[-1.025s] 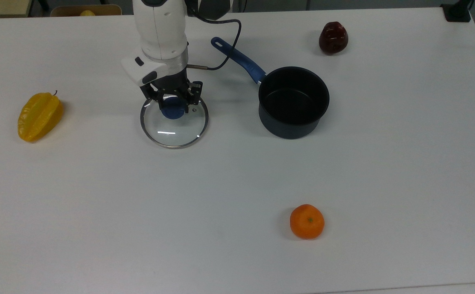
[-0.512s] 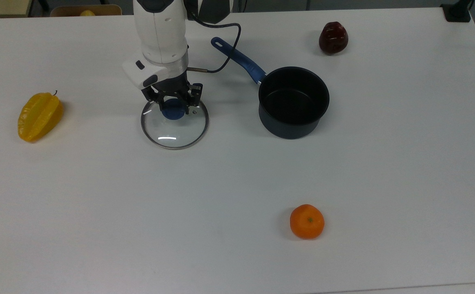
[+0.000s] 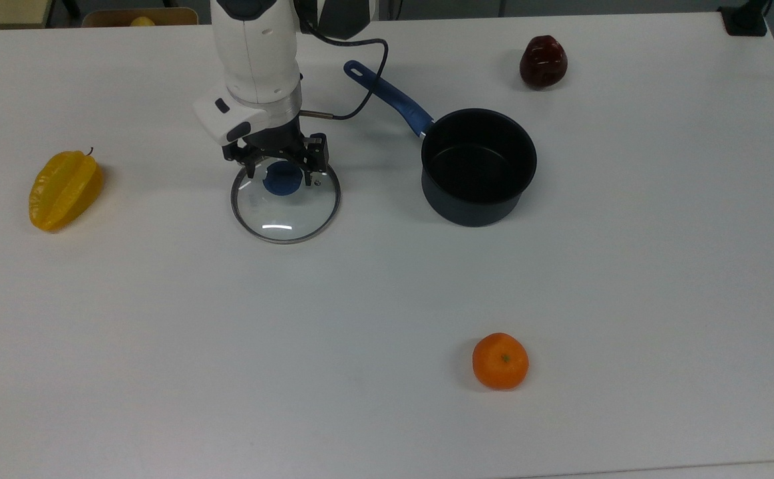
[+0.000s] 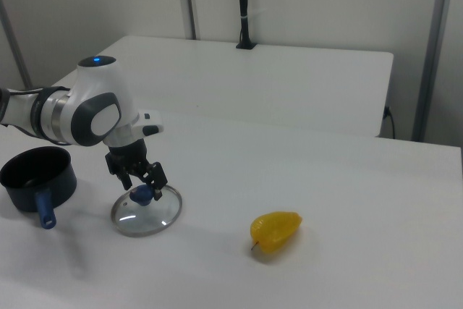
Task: Open lid
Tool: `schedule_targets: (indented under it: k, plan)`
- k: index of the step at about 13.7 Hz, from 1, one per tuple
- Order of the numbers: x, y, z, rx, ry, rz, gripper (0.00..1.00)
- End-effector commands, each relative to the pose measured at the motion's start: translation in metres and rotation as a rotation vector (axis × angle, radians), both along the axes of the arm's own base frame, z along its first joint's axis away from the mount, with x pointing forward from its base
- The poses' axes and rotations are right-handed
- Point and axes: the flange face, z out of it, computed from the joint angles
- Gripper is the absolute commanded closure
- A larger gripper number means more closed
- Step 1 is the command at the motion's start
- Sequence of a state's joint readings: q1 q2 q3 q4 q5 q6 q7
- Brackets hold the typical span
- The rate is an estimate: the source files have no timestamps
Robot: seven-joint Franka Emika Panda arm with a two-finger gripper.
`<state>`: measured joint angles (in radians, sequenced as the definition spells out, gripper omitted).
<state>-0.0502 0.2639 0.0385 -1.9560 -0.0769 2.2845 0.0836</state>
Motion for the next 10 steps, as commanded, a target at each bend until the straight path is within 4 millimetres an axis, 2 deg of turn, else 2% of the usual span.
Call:
schedule_targets:
  k: [1,4,7,9,10]
  plan:
    - [0.005,-0.004,0.038,-0.017,0.049,-0.006,0.0]
    - [0.005,0.004,0.084,-0.043,0.045,0.01,0.0]
    - [-0.003,0.035,0.133,-0.051,0.077,0.049,0.0]
    - [-0.02,0.048,0.173,-0.056,0.083,0.059,0.0]
    - [-0.036,0.055,0.2,-0.056,0.08,0.067,0.0]
